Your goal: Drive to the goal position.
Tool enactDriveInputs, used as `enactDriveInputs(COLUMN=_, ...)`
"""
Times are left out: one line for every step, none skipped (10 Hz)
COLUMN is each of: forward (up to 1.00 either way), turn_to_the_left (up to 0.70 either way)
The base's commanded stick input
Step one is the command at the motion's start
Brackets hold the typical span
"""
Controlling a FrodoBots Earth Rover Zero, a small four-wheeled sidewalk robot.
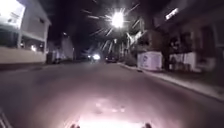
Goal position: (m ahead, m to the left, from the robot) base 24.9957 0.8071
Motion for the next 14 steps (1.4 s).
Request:
enactDriveInputs(forward=0.70, turn_to_the_left=0.00)
enactDriveInputs(forward=0.70, turn_to_the_left=0.00)
enactDriveInputs(forward=0.70, turn_to_the_left=0.00)
enactDriveInputs(forward=0.70, turn_to_the_left=0.00)
enactDriveInputs(forward=0.70, turn_to_the_left=0.00)
enactDriveInputs(forward=0.70, turn_to_the_left=0.00)
enactDriveInputs(forward=0.70, turn_to_the_left=0.00)
enactDriveInputs(forward=0.70, turn_to_the_left=0.00)
enactDriveInputs(forward=0.70, turn_to_the_left=0.00)
enactDriveInputs(forward=0.70, turn_to_the_left=0.00)
enactDriveInputs(forward=0.70, turn_to_the_left=0.00)
enactDriveInputs(forward=0.70, turn_to_the_left=0.00)
enactDriveInputs(forward=0.70, turn_to_the_left=0.00)
enactDriveInputs(forward=0.70, turn_to_the_left=0.00)
